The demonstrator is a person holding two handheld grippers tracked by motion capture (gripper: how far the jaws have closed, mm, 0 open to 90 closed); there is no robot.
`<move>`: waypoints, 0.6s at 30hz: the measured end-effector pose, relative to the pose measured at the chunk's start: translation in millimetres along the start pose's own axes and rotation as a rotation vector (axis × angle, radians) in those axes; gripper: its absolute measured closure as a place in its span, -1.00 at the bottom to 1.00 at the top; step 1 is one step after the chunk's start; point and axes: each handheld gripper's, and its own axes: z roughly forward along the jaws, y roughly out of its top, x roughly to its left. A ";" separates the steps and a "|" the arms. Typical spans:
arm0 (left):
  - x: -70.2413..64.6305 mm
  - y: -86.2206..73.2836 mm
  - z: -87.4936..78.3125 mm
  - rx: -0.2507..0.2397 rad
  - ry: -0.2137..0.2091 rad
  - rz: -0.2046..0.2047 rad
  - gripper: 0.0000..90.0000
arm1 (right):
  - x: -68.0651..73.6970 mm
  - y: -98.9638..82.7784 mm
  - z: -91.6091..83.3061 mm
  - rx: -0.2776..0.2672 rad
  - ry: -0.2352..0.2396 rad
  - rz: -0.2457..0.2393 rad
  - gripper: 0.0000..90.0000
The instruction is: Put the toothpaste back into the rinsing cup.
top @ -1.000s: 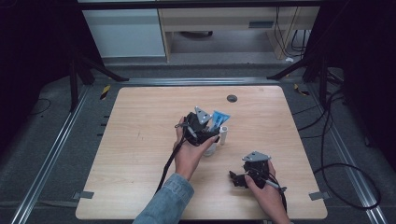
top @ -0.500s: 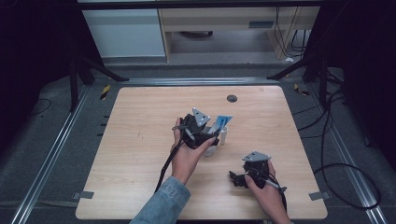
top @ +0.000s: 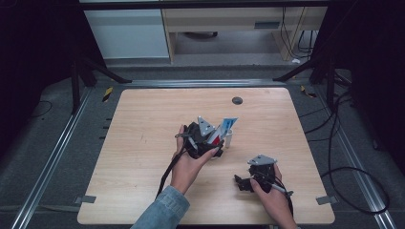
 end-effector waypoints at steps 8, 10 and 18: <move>2.8 -3.3 -6.9 -0.006 -0.028 -0.018 -0.85 | -0.1 0.0 0.0 0.000 0.001 -0.001 -0.99; 8.1 -6.0 -8.4 -0.002 -0.014 -0.027 -0.84 | 0.0 0.0 0.0 0.000 0.001 0.000 -0.99; 22.9 -16.4 -15.0 -0.004 0.016 -0.049 -0.83 | 0.0 0.0 0.0 0.000 0.001 0.000 -0.99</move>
